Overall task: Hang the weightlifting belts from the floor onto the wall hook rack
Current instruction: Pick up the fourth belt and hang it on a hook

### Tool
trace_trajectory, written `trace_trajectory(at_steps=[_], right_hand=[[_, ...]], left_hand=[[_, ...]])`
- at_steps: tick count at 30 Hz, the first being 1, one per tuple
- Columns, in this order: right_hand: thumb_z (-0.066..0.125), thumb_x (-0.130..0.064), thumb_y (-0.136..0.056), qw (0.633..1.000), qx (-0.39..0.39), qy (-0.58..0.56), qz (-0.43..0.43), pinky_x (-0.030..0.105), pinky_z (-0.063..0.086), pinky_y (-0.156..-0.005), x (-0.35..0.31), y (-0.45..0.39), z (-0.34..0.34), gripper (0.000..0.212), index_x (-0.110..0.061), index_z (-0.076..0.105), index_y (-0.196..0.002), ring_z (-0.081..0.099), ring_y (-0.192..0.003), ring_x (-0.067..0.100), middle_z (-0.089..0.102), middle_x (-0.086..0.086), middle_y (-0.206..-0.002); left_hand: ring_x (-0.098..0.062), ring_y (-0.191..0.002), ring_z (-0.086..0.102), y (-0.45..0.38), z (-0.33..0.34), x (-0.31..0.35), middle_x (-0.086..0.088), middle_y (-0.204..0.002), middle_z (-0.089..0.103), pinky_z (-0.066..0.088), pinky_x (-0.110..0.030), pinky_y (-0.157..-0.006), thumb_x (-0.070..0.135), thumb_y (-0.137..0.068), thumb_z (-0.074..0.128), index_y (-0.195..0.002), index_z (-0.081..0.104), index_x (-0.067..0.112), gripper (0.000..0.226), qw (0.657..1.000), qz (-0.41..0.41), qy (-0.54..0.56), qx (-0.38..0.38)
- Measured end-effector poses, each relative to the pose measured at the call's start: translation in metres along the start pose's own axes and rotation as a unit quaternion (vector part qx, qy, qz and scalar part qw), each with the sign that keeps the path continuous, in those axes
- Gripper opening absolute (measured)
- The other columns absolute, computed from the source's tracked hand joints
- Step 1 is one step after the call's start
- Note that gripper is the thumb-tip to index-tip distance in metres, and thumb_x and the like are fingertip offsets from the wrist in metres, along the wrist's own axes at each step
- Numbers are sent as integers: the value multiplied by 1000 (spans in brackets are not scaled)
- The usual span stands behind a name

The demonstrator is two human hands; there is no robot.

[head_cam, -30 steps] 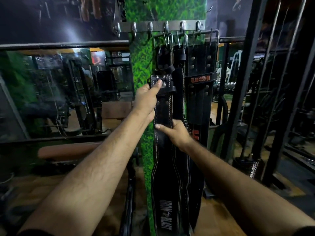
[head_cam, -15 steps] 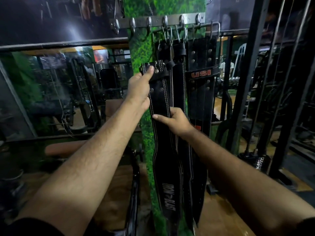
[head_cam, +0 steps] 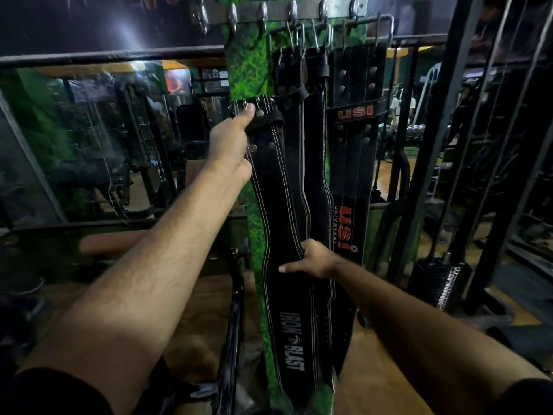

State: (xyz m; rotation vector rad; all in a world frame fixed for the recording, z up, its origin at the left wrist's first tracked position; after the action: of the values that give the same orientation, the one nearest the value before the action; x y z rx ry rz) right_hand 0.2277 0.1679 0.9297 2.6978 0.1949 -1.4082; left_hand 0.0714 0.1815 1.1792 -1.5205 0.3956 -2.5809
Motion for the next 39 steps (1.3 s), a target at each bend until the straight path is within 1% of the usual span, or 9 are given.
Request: trace_trajectory(at_steps=[3,6,10,15,22,26,30,37,39], right_hand=[[72,-54,-87,990,44,-113,-72,23,46,-54,-51,4,-19,42,-20,56,-66,53,-53,8,54,-10,-60],[57,-54,-97,941,82,-306,-121,26,48,-56,-107,9,-46,38,-20,62,-82,47,-57,8,50,-7,-67],[57,-62,-93,908,117,-380,-135,29,49,-65,-161,14,-78,46,-19,67,-103,47,-58,8,50,-10,-69],[68,-51,-91,922,113,-337,-154,29,50,-66,-204,24,-96,28,-24,65,-90,53,-57,8,57,-3,-76],[75,-25,-90,938,98,-268,-196,26,55,-57,-218,28,-96,20,-21,58,-79,54,-60,6,57,-4,-70],[78,-14,-87,945,110,-224,-213,25,55,-53,-222,30,-95,26,-16,54,-75,55,-53,5,54,0,-66],[78,-9,-86,932,153,-243,-219,24,53,-52,-222,28,-94,28,-14,56,-71,55,-50,4,55,-5,-57],[78,-8,-86,918,196,-263,-224,24,53,-50,-230,28,-97,27,-14,57,-70,56,-49,2,60,-6,-57],[78,-8,-86,914,206,-258,-236,22,51,-48,-233,29,-101,26,-14,58,-72,58,-50,2,64,3,-68]], left_hand=[[-25,-62,67,2,-2,11,-1,-69,71,54,-33,-49,17,-92,64,-81,68,14,12,1000,-6,-11,5],[-21,-58,66,6,-12,15,1,-69,68,51,-31,-50,18,-87,64,-80,67,16,8,999,5,-42,27],[-20,-58,61,17,-13,12,1,-67,67,47,-27,-48,20,-85,64,-77,68,15,10,997,14,-69,28],[-20,-63,65,30,-23,2,-7,-81,68,49,-28,-50,25,-85,64,-84,68,14,12,994,31,-97,25],[-35,-83,62,31,-45,2,-13,-87,62,51,-53,-71,43,-68,61,-79,69,16,29,982,81,-160,54],[-26,-81,55,38,-48,1,-10,-85,58,45,-44,-71,39,-70,62,-82,63,16,26,982,102,-148,56],[-20,-92,61,41,-58,7,-4,-98,64,51,-39,-84,27,-74,67,-117,54,21,45,977,158,-115,89],[-9,-81,64,30,-64,7,1,-87,67,53,-23,-68,18,-96,65,-113,62,9,19,978,172,-69,97],[-14,-82,63,24,-62,2,0,-84,66,53,-30,-71,20,-97,64,-98,65,12,9,985,142,-38,96]])
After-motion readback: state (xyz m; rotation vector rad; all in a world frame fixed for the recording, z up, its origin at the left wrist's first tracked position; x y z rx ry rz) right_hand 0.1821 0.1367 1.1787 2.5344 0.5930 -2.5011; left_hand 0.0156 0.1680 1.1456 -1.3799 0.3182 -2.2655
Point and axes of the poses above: each hand's wrist, its own y-axis away from the middle knuckle, its own z-axis out of the palm, x = y × z, the point moved 10 cm from there along -y, towards the middle knuckle
